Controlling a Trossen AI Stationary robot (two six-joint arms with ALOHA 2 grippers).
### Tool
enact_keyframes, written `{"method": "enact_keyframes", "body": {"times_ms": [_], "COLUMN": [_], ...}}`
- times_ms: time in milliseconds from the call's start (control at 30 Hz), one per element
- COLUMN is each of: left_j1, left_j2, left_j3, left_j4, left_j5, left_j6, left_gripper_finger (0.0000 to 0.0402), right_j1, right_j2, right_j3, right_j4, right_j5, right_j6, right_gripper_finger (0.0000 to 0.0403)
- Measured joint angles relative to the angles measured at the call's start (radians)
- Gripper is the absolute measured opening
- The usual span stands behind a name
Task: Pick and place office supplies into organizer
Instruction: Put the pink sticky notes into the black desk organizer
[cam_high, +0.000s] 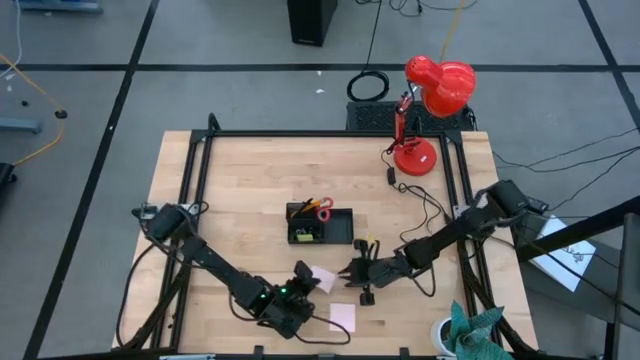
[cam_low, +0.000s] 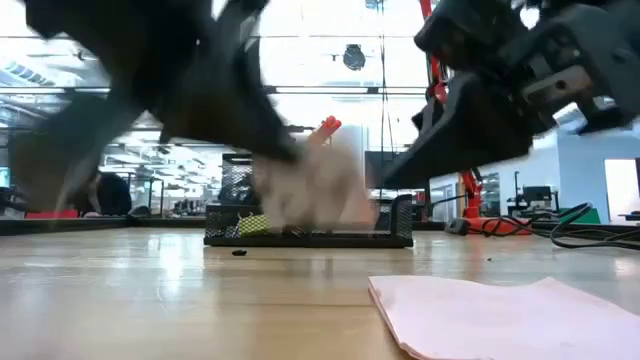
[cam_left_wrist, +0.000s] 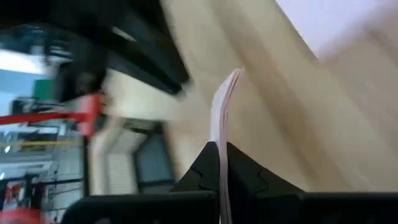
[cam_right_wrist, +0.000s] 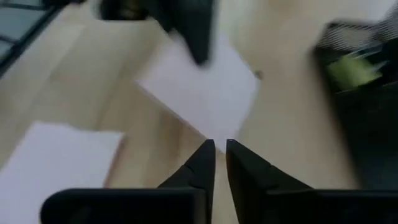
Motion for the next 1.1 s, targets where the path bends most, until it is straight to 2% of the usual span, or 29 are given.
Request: {"method": "enact_keyframes", "body": {"times_ms": [100,267,500,733,900,1100], "left_j1": [-0.007,-0.012,0.015,0.041,0.053,0.076], "left_j2": [-0.031,-0.035,-0.035,-0.036,-0.037,-0.037], "left_j3": [0.008,0.004,0.006,0.007,0.008,0.008], "left_j4": [0.022,0.022,0.036,0.116,0.189,0.251], "left_j5": [-0.04,-0.119,-0.121,-0.113,-0.112,-0.084], "left_j6": [-0.039,-0.058,-0.114,-0.102,-0.05,-0.011], "left_gripper_finger": [0.0009,0.0005,0.0004,0.0005,0.0011,0.0005], "right_j1": [0.026,0.091,0.173,0.169,0.164,0.164], "right_j2": [-0.064,-0.111,-0.109,-0.097,-0.097,-0.09], "right_j3": [0.0,0.0,0.001,0.001,0.001,0.003], "right_j4": [-0.06,-0.046,-0.021,-0.02,0.0,0.024], "right_j5": [0.097,0.192,0.357,0.403,0.413,0.433], "right_j6": [-0.006,-0.089,-0.246,-0.267,-0.273,-0.291], "right_gripper_finger": [0.0045,0.0069,0.0144,0.0211,0.0218,0.0199]}}
